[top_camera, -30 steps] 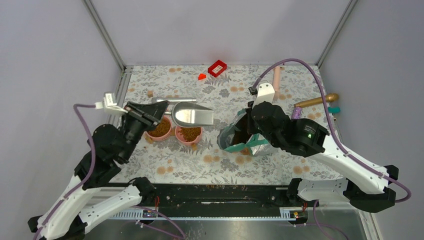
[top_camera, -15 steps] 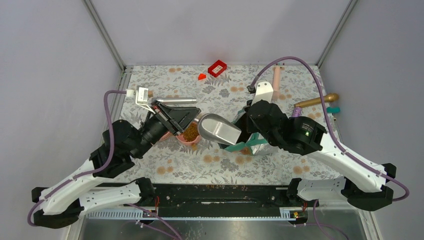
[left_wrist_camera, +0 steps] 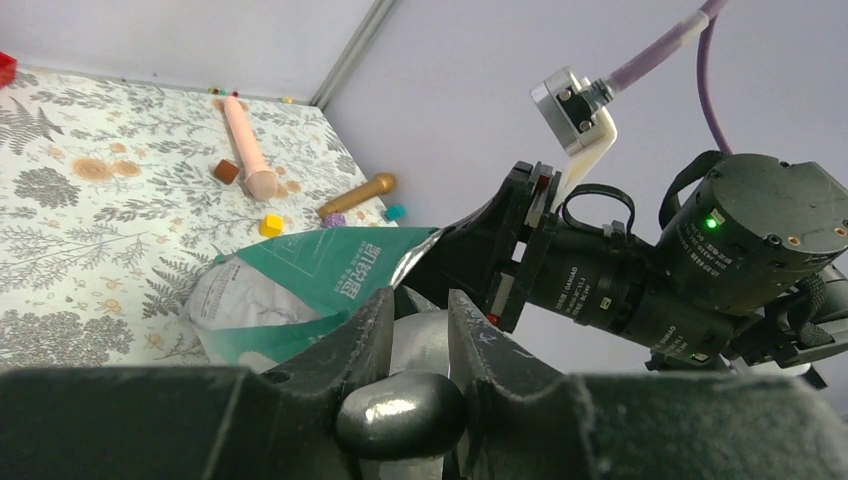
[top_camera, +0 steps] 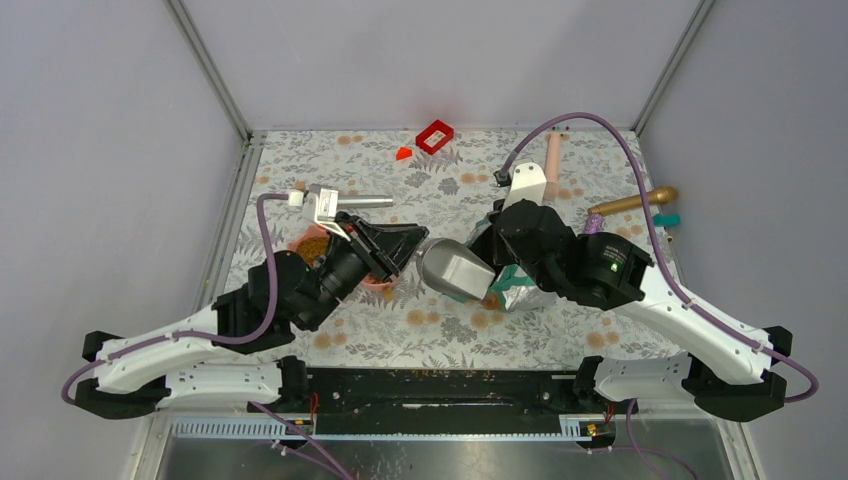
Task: Serve the pet food
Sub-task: Collect the pet food from the pet food bag.
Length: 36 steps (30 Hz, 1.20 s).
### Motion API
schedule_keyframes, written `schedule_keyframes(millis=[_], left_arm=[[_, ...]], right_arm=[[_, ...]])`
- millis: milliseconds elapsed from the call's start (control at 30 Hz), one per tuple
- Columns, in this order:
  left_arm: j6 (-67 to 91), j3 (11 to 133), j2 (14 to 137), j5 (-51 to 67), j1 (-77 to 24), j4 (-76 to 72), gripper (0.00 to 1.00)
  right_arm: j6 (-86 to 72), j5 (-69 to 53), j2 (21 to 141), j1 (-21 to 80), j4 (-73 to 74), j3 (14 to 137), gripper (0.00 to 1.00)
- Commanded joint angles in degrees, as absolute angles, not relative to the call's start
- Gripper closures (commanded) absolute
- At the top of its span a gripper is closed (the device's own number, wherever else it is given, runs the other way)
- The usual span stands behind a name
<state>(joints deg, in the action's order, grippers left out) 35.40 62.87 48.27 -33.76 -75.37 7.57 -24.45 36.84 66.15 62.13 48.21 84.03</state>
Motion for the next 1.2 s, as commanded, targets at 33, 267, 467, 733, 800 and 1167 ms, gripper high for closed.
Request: schedule_keyframes(millis=[33, 267, 467, 733, 800, 1167], left_arm=[[32.84, 63.77, 46.44, -41.94, -75.78, 4.27, 1.00], [30.26, 64.50, 47.22, -46.65, -75.85, 0.27, 1.00], [28.33, 63.69, 51.13, -37.11, -76.66, 1.61, 1.00], [30.41, 64.51, 54.63, -46.29, -90.09, 16.53, 1.00], [35.65, 65.48, 54.67, -45.99, -90.48, 24.31, 1.00], [42.72, 65.19, 53.43, -34.55, -90.91, 36.11, 1.00]], right_arm=[[-25.17, 37.75, 64.23, 61.88, 39.75, 85.73, 1.00], [-24.80, 37.47, 63.54, 61.88, 38.96, 84.69, 1.00], [-24.35, 38.20, 63.18, 61.68, 38.59, 84.57, 1.00], [-23.66, 38.57, 64.35, 59.66, 41.94, 87.25, 1.00], [-23.21, 38.58, 64.03, 59.38, 42.05, 87.19, 1.00], [-22.10, 38.42, 64.31, 59.06, 43.17, 87.46, 1.00]])
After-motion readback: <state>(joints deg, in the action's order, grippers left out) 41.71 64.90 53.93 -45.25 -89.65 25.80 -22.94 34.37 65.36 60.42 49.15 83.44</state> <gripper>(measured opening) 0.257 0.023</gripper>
